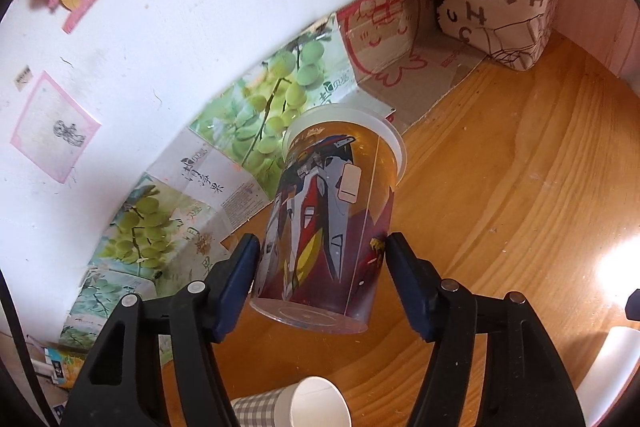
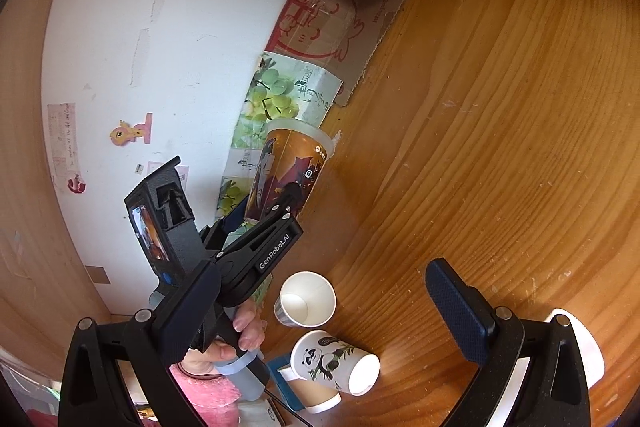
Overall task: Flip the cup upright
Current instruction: 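Lift the robot-print cup off the table with the left tool, then bring the cup to the right tool while the left tool holds it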
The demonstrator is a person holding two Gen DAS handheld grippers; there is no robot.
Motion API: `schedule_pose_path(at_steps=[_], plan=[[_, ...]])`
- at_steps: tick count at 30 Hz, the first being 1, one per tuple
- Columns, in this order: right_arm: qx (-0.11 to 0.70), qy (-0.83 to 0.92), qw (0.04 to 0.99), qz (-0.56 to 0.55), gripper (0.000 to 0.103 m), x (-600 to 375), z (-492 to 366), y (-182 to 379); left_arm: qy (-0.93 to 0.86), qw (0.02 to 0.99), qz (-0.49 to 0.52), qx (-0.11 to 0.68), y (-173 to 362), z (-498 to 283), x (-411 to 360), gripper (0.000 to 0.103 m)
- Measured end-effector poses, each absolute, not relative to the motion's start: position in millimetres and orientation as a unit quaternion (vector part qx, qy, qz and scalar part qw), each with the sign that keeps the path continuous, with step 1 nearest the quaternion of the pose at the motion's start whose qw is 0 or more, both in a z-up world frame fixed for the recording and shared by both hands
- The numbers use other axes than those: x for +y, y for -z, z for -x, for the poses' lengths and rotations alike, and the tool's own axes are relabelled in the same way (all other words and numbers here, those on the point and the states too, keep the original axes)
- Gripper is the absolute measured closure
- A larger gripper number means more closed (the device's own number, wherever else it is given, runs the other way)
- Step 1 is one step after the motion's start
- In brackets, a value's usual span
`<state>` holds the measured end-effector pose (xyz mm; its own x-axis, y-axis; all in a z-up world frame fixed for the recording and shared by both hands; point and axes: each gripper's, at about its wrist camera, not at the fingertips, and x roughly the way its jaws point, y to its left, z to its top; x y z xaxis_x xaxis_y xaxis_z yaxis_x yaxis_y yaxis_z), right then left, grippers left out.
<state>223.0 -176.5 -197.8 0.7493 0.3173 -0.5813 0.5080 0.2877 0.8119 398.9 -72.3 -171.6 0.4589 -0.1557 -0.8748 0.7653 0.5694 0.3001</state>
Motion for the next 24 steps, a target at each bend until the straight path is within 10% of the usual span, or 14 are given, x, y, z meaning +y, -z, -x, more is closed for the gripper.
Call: schedule_pose_path(at_steps=[24], plan=[[0.364,0.038,0.756,-0.543,0.000,-155,-158,156,0.270,0.819,-0.279,0.423,93,-297,-11,0.034]])
